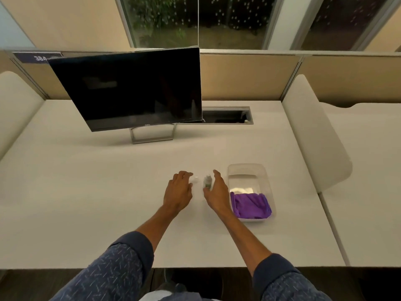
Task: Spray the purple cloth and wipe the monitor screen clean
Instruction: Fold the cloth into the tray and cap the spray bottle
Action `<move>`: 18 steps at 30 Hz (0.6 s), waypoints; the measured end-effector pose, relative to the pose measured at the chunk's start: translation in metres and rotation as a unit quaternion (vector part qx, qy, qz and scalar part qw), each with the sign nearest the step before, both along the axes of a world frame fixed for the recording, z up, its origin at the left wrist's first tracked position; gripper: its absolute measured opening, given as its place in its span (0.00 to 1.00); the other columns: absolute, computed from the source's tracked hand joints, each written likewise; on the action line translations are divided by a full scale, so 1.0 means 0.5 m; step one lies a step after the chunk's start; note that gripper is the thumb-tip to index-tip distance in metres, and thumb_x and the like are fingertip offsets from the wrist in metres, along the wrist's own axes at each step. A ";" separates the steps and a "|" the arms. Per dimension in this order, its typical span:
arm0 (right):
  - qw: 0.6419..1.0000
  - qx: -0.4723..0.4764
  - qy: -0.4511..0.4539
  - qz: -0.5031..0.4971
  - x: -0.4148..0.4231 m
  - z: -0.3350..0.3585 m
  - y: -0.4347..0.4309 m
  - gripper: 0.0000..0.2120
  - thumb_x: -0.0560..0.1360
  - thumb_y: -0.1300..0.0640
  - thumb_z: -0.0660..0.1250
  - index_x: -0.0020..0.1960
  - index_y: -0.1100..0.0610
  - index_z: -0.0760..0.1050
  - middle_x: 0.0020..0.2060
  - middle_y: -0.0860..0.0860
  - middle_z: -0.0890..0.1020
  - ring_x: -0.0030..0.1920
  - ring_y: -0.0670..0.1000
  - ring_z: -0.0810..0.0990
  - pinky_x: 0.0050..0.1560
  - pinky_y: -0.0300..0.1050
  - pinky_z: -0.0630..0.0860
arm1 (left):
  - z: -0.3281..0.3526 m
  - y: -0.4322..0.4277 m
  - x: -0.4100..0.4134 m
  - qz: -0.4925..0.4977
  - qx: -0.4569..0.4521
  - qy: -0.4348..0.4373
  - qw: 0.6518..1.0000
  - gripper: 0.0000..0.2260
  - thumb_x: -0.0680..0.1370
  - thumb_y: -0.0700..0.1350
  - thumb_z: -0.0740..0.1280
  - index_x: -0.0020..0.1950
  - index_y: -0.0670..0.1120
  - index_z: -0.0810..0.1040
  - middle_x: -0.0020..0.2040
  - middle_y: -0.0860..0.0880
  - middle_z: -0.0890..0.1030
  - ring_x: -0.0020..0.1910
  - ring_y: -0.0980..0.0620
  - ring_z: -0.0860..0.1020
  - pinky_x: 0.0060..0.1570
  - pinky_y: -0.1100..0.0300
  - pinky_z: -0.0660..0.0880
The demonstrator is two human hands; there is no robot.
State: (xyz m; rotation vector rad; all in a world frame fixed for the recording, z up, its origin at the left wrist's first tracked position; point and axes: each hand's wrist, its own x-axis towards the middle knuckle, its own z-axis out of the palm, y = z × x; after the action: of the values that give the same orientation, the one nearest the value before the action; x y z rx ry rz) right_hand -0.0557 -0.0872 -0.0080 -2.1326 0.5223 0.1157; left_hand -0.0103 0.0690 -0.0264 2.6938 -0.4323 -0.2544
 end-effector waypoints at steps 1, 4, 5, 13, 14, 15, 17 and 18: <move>1.000 0.001 -0.001 -0.010 0.004 -0.008 0.004 0.33 0.81 0.62 0.72 0.82 0.56 0.63 0.76 0.57 0.75 0.73 0.59 0.77 0.69 0.48 0.74 | -0.005 -0.007 0.011 -0.006 -0.001 0.003 1.000 0.19 0.86 0.42 0.64 0.78 0.46 0.73 0.75 0.46 0.76 0.70 0.42 0.76 0.65 0.49 0.73; 0.999 0.001 -0.019 -0.029 0.010 -0.024 0.010 0.29 0.80 0.62 0.73 0.77 0.54 0.68 0.70 0.55 0.80 0.67 0.57 0.81 0.64 0.47 0.76 | -0.022 -0.027 0.035 -0.036 0.003 0.007 0.999 0.17 0.85 0.41 0.66 0.75 0.46 0.74 0.72 0.46 0.76 0.68 0.42 0.77 0.62 0.50 0.73; 0.999 -0.004 -0.029 -0.032 0.010 -0.029 0.012 0.26 0.80 0.62 0.73 0.75 0.54 0.70 0.67 0.54 0.82 0.64 0.57 0.82 0.62 0.46 0.77 | -0.028 -0.031 0.042 -0.044 0.007 0.008 0.999 0.17 0.85 0.41 0.66 0.74 0.46 0.74 0.71 0.47 0.76 0.67 0.43 0.77 0.61 0.50 0.73; 0.998 -0.024 -0.057 -0.033 0.017 -0.040 0.016 0.14 0.81 0.59 0.73 0.65 0.53 0.77 0.55 0.50 0.86 0.51 0.51 0.82 0.51 0.41 0.77 | -0.062 -0.033 0.072 -0.050 -0.017 0.016 0.999 0.12 0.84 0.40 0.66 0.68 0.48 0.76 0.65 0.48 0.79 0.61 0.43 0.77 0.55 0.53 0.70; 0.998 -0.019 -0.058 -0.033 0.018 -0.039 0.016 0.14 0.81 0.59 0.74 0.65 0.53 0.77 0.54 0.49 0.86 0.50 0.50 0.82 0.51 0.41 0.77 | -0.064 -0.030 0.074 -0.047 -0.026 0.013 0.998 0.11 0.84 0.39 0.66 0.66 0.47 0.77 0.63 0.48 0.79 0.60 0.43 0.78 0.53 0.54 0.69; 0.998 -0.016 -0.056 -0.034 0.019 -0.038 0.016 0.14 0.80 0.60 0.74 0.64 0.53 0.78 0.53 0.49 0.85 0.49 0.50 0.82 0.50 0.41 0.76 | -0.066 -0.028 0.076 -0.045 -0.034 0.008 0.998 0.10 0.84 0.38 0.66 0.65 0.47 0.77 0.62 0.48 0.80 0.59 0.43 0.78 0.52 0.54 0.69; 0.998 -0.009 -0.056 -0.033 0.019 -0.036 0.015 0.14 0.80 0.61 0.74 0.63 0.53 0.78 0.52 0.48 0.85 0.48 0.50 0.81 0.48 0.40 0.75 | -0.067 -0.024 0.078 -0.035 -0.057 0.001 0.998 0.09 0.84 0.38 0.66 0.63 0.47 0.78 0.60 0.48 0.81 0.57 0.43 0.78 0.51 0.54 0.69; 0.998 -0.009 -0.060 -0.032 0.019 -0.035 0.014 0.13 0.80 0.61 0.74 0.63 0.53 0.78 0.50 0.48 0.85 0.47 0.50 0.81 0.47 0.40 0.74 | -0.066 -0.022 0.077 -0.027 -0.076 -0.001 0.997 0.08 0.85 0.39 0.65 0.62 0.47 0.79 0.59 0.49 0.82 0.57 0.43 0.78 0.52 0.54 0.70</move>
State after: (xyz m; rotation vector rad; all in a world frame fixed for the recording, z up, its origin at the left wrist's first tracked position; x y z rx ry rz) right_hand -0.0461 -0.0803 -0.0256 -2.1237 0.5204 -0.0536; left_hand 0.0284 0.0580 -0.0594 2.5362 -0.5043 -0.2234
